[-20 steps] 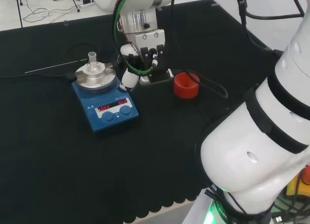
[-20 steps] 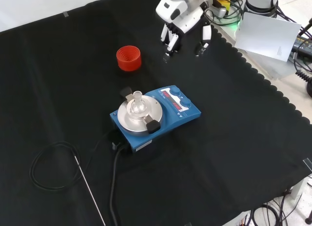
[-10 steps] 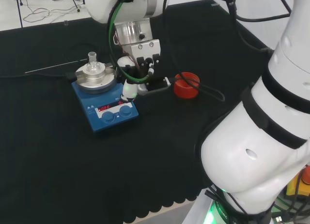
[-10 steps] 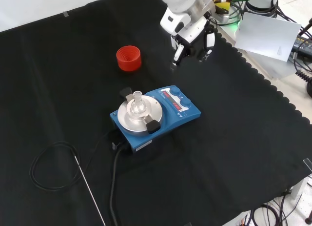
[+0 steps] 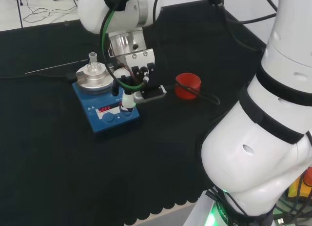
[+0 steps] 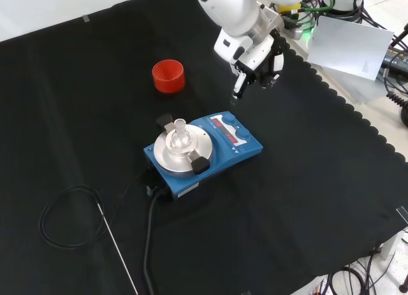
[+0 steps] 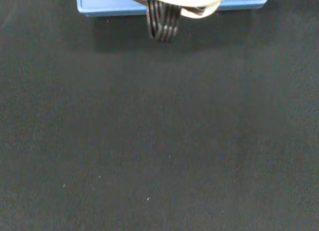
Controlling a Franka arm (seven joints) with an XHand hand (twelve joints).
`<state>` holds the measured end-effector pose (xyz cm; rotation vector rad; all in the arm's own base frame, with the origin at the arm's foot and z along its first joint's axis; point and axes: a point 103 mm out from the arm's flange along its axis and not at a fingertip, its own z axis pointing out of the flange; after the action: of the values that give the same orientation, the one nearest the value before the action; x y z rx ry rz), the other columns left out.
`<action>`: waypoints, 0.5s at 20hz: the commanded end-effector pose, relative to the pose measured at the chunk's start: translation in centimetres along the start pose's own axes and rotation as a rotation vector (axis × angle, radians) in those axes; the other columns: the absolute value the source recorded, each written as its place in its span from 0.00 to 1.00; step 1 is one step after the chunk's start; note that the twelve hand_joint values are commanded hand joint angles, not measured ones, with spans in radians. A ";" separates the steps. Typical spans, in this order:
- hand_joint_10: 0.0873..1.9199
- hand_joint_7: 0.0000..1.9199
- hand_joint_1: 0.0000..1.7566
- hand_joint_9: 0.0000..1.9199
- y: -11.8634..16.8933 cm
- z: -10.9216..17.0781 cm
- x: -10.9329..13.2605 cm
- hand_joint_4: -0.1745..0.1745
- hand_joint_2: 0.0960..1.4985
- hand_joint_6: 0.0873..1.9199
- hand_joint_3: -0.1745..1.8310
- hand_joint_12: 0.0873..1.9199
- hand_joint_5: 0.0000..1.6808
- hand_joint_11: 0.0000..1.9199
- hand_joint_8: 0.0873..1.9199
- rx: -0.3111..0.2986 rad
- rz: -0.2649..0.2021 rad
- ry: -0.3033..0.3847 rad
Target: Turn on the heater.
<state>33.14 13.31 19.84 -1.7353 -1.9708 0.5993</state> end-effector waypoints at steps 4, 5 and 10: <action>0.68 0.72 0.78 0.74 1.5 1.8 2.2 0.42 0.44 0.04 0.55 0.63 0.16 0.58 0.73 0.130 -0.021 -0.038; 0.68 0.72 0.78 0.74 1.6 2.0 2.3 0.43 0.44 0.04 0.55 0.64 0.16 0.58 0.74 0.138 -0.023 -0.040; 0.68 0.72 0.78 0.74 2.0 2.4 3.0 0.44 0.43 0.02 0.57 0.64 0.16 0.58 0.74 0.156 -0.034 -0.050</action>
<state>33.25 15.67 17.21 -1.6320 -1.9281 0.7325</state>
